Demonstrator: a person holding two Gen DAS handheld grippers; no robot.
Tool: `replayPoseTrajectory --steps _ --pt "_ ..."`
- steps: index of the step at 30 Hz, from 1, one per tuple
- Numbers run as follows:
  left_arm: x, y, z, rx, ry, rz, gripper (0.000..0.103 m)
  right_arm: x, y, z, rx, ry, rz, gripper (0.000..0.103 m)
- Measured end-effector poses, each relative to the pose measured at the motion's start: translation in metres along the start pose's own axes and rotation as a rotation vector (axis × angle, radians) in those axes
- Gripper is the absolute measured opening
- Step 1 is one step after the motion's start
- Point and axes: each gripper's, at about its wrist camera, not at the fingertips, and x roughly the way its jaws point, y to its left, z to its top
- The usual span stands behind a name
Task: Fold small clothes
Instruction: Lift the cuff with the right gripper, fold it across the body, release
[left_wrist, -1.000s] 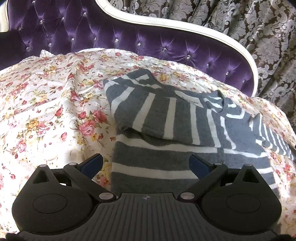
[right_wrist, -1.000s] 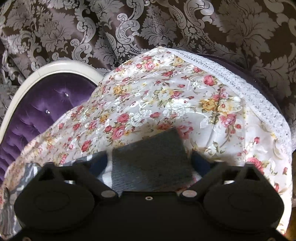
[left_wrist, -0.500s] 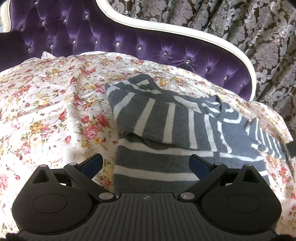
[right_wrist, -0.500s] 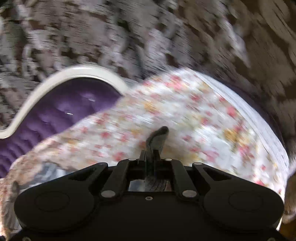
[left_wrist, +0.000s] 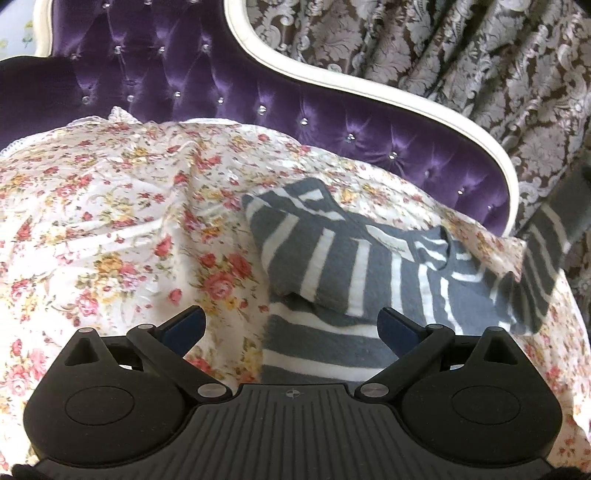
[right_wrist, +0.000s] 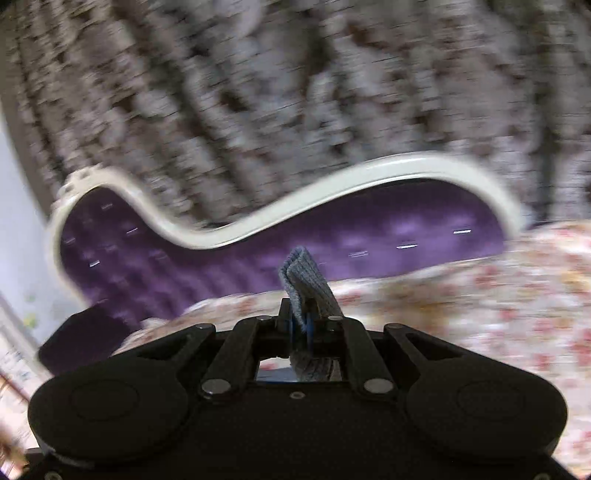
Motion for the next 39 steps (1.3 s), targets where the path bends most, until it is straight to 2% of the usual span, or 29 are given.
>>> replayPoseTrajectory --steps 5,9,13,15,17,19,21,24,28,30,35,39 --pt "-0.005 0.009 0.004 -0.028 -0.008 0.011 0.1 0.059 0.06 -0.022 -0.057 0.099 0.13 0.013" --pt "-0.008 0.014 0.007 -0.045 -0.007 0.008 0.1 0.105 0.09 -0.055 -0.082 0.195 0.18 0.013" --pt "-0.009 0.016 0.008 -0.048 -0.01 0.01 0.1 0.147 0.113 -0.099 -0.146 0.285 0.184 0.015" --pt "-0.008 0.018 0.009 -0.048 -0.007 0.014 0.1 0.164 0.12 -0.12 -0.165 0.329 0.197 0.023" --pt "-0.006 0.021 0.009 -0.054 -0.005 0.019 0.1 0.176 0.123 -0.138 -0.166 0.366 0.231 0.026" --pt "-0.005 0.023 0.01 -0.06 -0.002 0.022 0.1 0.175 0.123 -0.148 -0.157 0.377 0.258 0.05" --pt "-0.004 0.025 0.01 -0.066 -0.001 0.027 0.1 0.17 0.119 -0.151 -0.155 0.363 0.283 0.056" --pt "-0.002 0.025 0.009 -0.064 -0.003 0.032 0.1 0.157 0.107 -0.144 -0.163 0.314 0.282 0.06" --pt "0.003 0.021 0.007 -0.051 -0.007 0.03 0.1 0.143 0.078 -0.134 -0.139 0.238 0.217 0.073" --pt "0.006 0.018 0.005 -0.046 -0.005 0.021 0.1 0.135 0.057 -0.131 -0.128 0.211 0.157 0.076" --pt "0.018 0.009 -0.001 -0.025 0.019 -0.008 0.1 0.123 0.002 -0.138 -0.11 0.207 -0.024 0.076" --pt "0.021 -0.001 -0.005 0.013 -0.015 0.002 0.1 0.113 -0.032 -0.151 -0.158 0.216 -0.203 0.076"
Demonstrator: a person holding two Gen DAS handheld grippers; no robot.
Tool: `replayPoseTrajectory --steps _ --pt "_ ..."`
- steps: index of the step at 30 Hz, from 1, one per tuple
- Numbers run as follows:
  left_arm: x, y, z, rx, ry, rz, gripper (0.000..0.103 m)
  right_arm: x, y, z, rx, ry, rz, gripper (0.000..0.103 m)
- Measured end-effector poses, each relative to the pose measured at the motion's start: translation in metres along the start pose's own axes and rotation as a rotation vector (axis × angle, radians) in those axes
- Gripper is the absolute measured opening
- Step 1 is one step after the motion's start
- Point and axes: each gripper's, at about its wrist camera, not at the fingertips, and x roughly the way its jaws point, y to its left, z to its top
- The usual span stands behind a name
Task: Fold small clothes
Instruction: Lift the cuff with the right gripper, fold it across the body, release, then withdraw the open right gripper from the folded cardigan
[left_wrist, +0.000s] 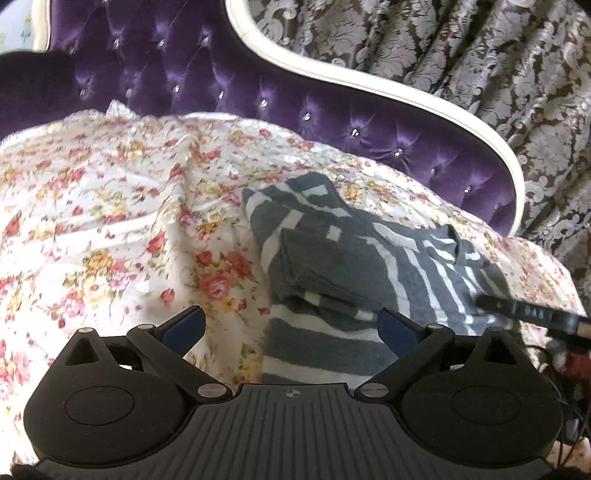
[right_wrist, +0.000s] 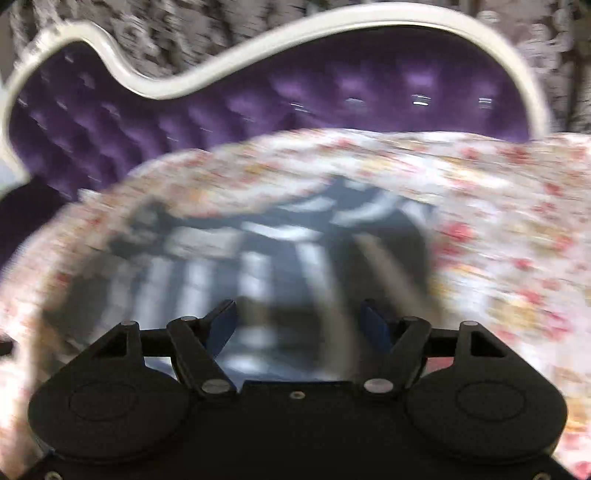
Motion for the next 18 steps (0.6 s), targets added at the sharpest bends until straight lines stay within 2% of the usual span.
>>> replayPoseTrajectory --steps 4,6,10,18 --pt "0.0 -0.011 -0.002 0.063 -0.05 0.01 0.1 -0.007 -0.011 -0.012 -0.061 -0.027 -0.078 0.077" --pt "0.001 -0.016 -0.002 0.103 -0.073 0.02 0.1 -0.009 -0.017 -0.016 -0.04 -0.045 -0.067 0.08" --pt "0.005 -0.023 -0.001 0.171 -0.1 0.04 0.1 -0.008 -0.016 -0.013 -0.047 -0.017 -0.078 0.081" --pt "0.021 -0.016 0.009 0.145 -0.096 0.078 0.1 -0.006 -0.021 -0.011 -0.055 0.021 -0.073 0.083"
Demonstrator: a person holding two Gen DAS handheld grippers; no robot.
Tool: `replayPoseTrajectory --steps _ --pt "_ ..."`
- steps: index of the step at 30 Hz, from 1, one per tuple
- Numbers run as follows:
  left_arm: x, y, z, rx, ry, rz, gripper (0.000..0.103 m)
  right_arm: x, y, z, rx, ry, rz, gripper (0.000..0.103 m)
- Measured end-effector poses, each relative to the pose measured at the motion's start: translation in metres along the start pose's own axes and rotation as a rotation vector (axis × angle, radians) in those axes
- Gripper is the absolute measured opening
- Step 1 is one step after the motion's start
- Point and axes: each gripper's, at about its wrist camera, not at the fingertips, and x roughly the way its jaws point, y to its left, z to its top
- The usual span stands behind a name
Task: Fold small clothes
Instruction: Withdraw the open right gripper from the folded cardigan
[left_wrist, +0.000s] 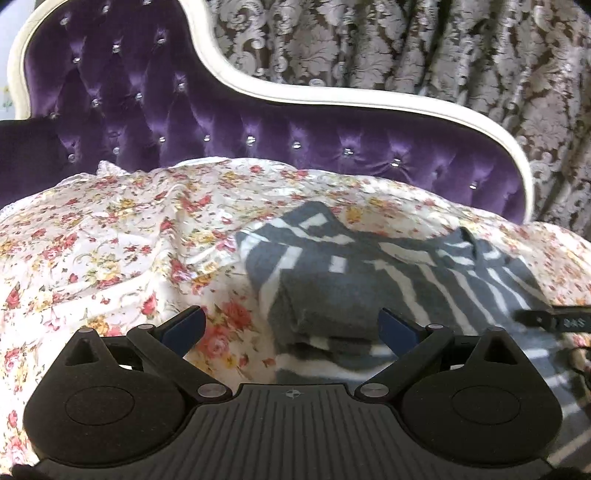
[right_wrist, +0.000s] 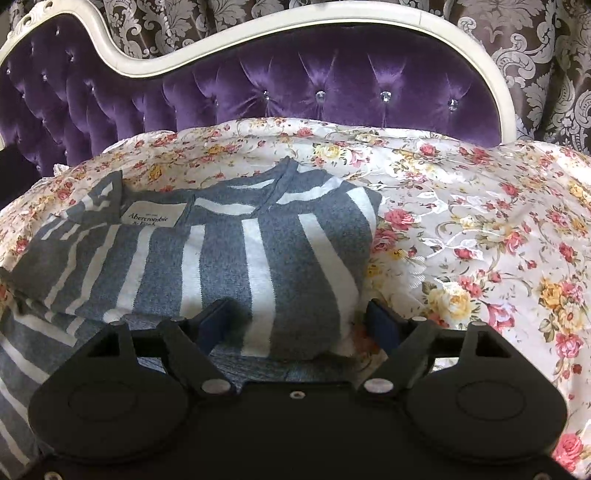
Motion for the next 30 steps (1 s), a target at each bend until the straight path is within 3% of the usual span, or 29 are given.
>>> replayPoseTrajectory --steps 3,6,9,15,20,27,30 --pt "0.012 0.006 0.001 -0.023 0.035 0.025 0.1 0.0 0.0 0.001 0.001 0.006 0.001 0.083" --pt "0.028 0.013 -0.001 -0.034 0.123 0.065 0.1 0.001 0.001 0.001 0.001 0.012 -0.002 0.085" --pt "0.036 0.022 -0.006 -0.073 0.179 0.044 0.101 0.002 0.002 0.001 -0.002 0.019 0.001 0.089" --pt "0.035 0.018 -0.009 -0.047 0.173 0.06 0.102 0.002 0.003 -0.001 -0.012 0.019 0.001 0.099" --pt "0.028 0.016 -0.006 -0.062 0.178 0.046 0.101 0.0 0.001 -0.002 -0.01 0.025 0.006 0.1" --pt "0.005 -0.003 0.007 0.029 0.01 0.017 0.101 0.001 0.004 -0.002 -0.015 0.028 -0.008 0.102" --pt "0.019 -0.006 0.007 0.051 0.044 0.051 0.101 0.001 0.004 -0.003 -0.011 0.027 -0.01 0.102"
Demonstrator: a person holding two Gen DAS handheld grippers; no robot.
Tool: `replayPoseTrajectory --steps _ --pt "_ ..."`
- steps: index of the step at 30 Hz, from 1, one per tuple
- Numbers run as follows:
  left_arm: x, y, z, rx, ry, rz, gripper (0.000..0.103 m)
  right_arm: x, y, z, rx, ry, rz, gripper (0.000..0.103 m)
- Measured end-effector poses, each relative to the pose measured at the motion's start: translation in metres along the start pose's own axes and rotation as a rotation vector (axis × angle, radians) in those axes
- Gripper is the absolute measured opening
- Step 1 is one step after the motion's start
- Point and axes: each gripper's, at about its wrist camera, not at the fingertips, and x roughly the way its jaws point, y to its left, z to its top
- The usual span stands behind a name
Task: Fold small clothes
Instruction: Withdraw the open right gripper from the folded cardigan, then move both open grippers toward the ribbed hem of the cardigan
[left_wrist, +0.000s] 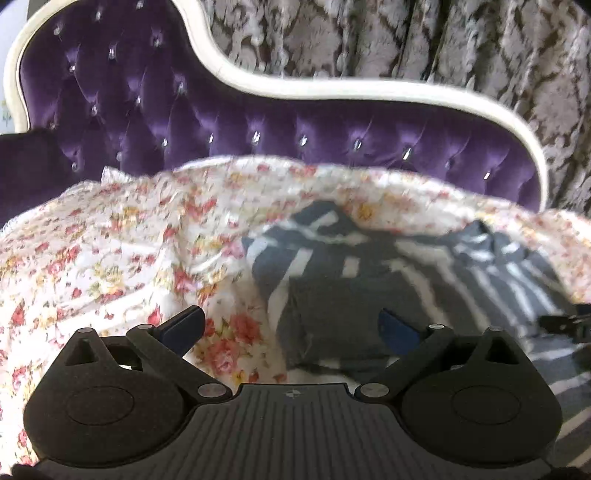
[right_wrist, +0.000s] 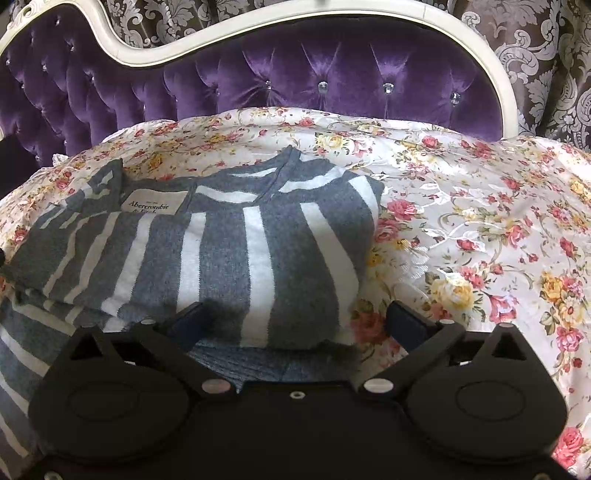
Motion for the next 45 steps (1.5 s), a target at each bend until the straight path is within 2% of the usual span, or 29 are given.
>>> replayPoseTrajectory --steps 4,9,13,23,29,34,41,45 --pt "0.018 0.008 -0.008 -0.041 0.095 -0.022 0.101 0.0 0.0 0.0 -0.002 -0.001 -0.001 0.102" --pt "0.022 0.015 -0.011 -0.091 0.115 -0.042 0.102 0.0 0.0 0.0 -0.002 -0.005 -0.002 0.102" --pt "0.022 0.011 -0.015 -0.064 0.097 -0.029 0.103 -0.001 0.0 0.0 -0.001 -0.011 -0.001 0.102" --pt "0.019 0.011 -0.018 -0.124 0.062 -0.009 0.103 -0.002 0.0 -0.006 0.024 -0.063 -0.011 0.103" --pt "0.019 0.009 -0.015 -0.149 0.085 0.012 0.102 -0.003 0.0 -0.009 0.026 -0.085 -0.01 0.103" --pt "0.019 0.008 -0.016 -0.091 0.082 -0.021 0.102 -0.004 -0.001 -0.01 0.039 -0.098 -0.004 0.103" --pt "0.016 0.006 -0.015 -0.08 0.093 -0.023 0.101 -0.006 -0.003 -0.009 0.076 -0.11 -0.001 0.102" --pt "0.008 0.005 -0.014 -0.082 0.08 -0.02 0.101 -0.014 -0.011 -0.007 0.153 -0.134 -0.033 0.102"
